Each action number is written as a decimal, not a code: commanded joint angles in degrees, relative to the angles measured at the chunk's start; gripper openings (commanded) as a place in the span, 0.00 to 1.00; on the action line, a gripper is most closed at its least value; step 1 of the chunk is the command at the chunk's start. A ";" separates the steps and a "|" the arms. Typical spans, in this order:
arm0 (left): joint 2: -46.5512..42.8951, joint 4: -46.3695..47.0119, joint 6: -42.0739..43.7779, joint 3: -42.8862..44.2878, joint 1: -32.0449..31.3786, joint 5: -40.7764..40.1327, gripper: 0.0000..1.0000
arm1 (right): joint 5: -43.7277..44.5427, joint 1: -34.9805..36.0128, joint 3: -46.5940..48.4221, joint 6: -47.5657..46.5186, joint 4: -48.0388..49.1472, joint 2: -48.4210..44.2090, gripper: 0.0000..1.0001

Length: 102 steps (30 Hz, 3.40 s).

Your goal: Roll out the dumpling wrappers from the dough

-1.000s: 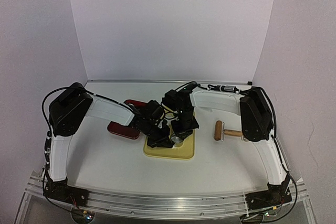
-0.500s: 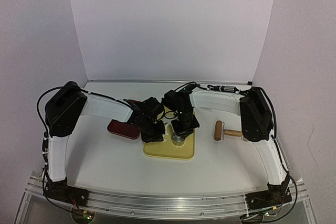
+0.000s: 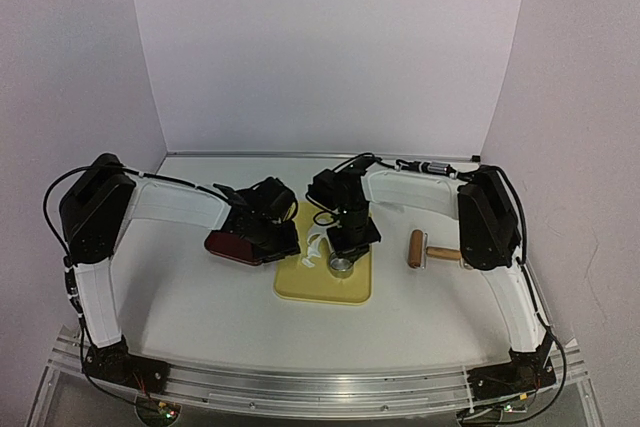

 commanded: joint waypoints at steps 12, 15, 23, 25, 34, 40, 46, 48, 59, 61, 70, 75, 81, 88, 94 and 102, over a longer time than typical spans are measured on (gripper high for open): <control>-13.41 10.23 1.56 -7.90 -0.20 6.01 0.72 | -5.95 -0.61 4.10 1.32 -1.65 -6.41 0.00; -13.70 11.68 2.46 -8.37 -0.47 9.52 0.77 | -6.79 -0.61 2.29 1.44 -0.71 -8.10 0.00; -8.89 8.38 3.93 -5.07 -2.50 13.27 0.82 | -8.31 -0.47 -2.24 1.65 1.54 -11.12 0.00; -7.81 8.09 4.38 -3.97 -3.01 13.54 0.83 | -8.37 -0.24 -3.18 1.69 2.07 -11.62 0.00; -5.18 8.82 4.70 -1.76 -4.26 13.37 0.85 | -7.53 1.12 -7.33 1.70 3.11 -12.64 0.00; -1.75 6.00 4.03 0.19 -4.46 13.54 0.84 | -7.86 1.75 -7.61 1.62 3.90 -12.93 0.00; 2.02 -2.85 2.75 5.48 -4.91 11.46 0.84 | -7.90 2.19 -7.27 1.53 4.60 -13.20 0.00; 3.52 -6.85 2.49 8.03 -5.19 10.32 0.85 | -7.61 2.31 -7.12 1.51 4.67 -13.19 0.00; 6.13 -13.59 2.91 12.47 -6.11 6.21 0.87 | -5.19 2.61 -6.60 2.46 4.51 -12.69 0.00; 2.80 -8.92 3.55 9.73 -6.17 5.14 0.87 | -3.28 2.58 -6.57 3.58 3.47 -12.90 0.00; -13.96 3.57 7.11 -0.72 -6.64 2.59 0.93 | -1.17 0.51 -2.52 4.93 -0.03 -11.82 0.00; -19.24 2.49 6.01 -5.03 -6.64 0.91 0.95 | -1.17 -1.79 -1.58 4.84 -0.25 -12.06 0.00; -23.83 0.64 1.17 -11.41 -5.52 -3.43 0.98 | 0.14 -8.80 -5.28 3.71 -0.17 -14.78 0.00; -24.58 -2.91 2.42 -12.89 6.74 4.21 1.00 | 1.08 -21.83 -9.68 -2.80 0.35 -20.93 0.00; -25.88 -1.79 4.73 -11.29 9.27 2.73 1.00 | -3.30 -33.54 -14.04 -5.90 4.43 -21.65 0.00; -24.05 -0.46 1.74 -11.27 9.82 1.84 0.99 | -7.59 -41.63 -7.30 -8.79 6.83 -11.15 0.00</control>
